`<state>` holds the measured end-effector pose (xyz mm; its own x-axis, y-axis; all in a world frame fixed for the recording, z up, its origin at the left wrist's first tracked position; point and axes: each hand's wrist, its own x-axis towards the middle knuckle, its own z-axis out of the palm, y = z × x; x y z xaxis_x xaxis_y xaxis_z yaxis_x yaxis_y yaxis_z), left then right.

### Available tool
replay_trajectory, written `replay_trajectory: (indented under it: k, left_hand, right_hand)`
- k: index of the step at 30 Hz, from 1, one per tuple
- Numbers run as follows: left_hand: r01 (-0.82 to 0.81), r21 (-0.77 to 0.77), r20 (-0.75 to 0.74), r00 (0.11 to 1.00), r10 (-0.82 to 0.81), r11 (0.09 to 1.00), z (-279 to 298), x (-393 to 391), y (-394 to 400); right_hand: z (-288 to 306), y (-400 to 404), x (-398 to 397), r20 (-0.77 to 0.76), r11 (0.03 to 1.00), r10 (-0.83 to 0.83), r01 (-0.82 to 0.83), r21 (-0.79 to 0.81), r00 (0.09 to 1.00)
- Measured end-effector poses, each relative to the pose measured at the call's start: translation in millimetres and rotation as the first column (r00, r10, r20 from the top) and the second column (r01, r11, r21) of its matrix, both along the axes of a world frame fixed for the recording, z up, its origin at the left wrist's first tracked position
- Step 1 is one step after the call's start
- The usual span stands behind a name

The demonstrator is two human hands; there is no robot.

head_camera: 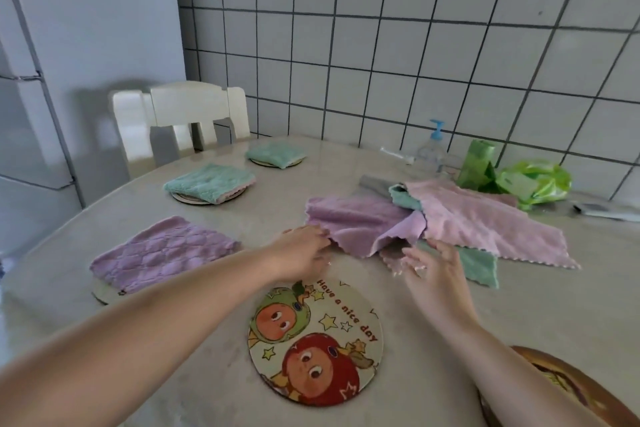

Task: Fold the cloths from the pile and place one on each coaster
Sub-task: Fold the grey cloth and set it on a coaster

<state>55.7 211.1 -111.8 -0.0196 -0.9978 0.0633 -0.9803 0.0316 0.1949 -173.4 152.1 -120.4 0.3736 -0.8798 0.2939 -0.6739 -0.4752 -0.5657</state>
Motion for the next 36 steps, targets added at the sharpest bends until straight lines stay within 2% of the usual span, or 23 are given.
replay_trajectory:
  k: [4,6,8,10,12,13,18,24,28,33,36]
  left_hand:
    - [0.009,-0.081,-0.038,0.999,-0.012,0.997,16,7,-12]
    - [0.019,-0.116,-0.045,0.999,-0.024,0.993,31,12,-18]
    - [-0.012,-0.161,0.014,1.000,0.015,0.987,49,18,-24]
    - [-0.068,-0.237,0.076,0.993,0.088,0.969,66,26,-30]
    - [-0.090,-0.317,0.062,0.991,0.116,0.944,82,37,-37]
    - [-0.092,-0.359,0.050,0.992,0.117,0.929,90,40,-39]
    - [-0.143,-0.526,0.004,0.985,0.170,0.839,143,53,-52]
    - [-0.342,-0.682,-0.281,0.939,0.201,0.647,203,66,-59]
    - [-0.368,-0.706,-0.383,0.917,0.111,0.605,228,73,-53]
    - [-0.398,-0.724,-0.464,0.885,0.029,0.563,238,70,-32]
    - [-0.463,-0.729,-0.557,0.829,-0.044,0.504,231,59,-10]
  right_hand:
    - [10,-9,7,-0.016,0.994,0.093,-0.092,0.052,0.996]
    - [21,-17,13,0.019,0.995,0.071,-0.072,0.064,0.997]
    - [35,-28,16,0.068,0.995,0.024,-0.031,0.092,0.997]
    - [55,-38,18,0.182,0.990,-0.019,-0.007,0.142,0.983]
    - [78,-46,18,0.332,0.980,-0.052,-0.017,0.199,0.942]
    - [91,-49,18,0.357,0.981,-0.064,-0.007,0.193,0.932]
    - [146,-74,19,0.262,0.994,-0.063,0.084,-0.067,0.963]
    - [202,-88,9,0.176,0.953,-0.034,0.085,-0.291,0.984]
    - [228,-81,3,0.190,0.902,0.017,0.068,-0.426,0.982]
    - [245,-68,-5,0.259,0.870,0.017,0.114,-0.480,0.966]
    - [242,-57,-12,0.177,0.857,0.021,0.073,-0.509,0.984]
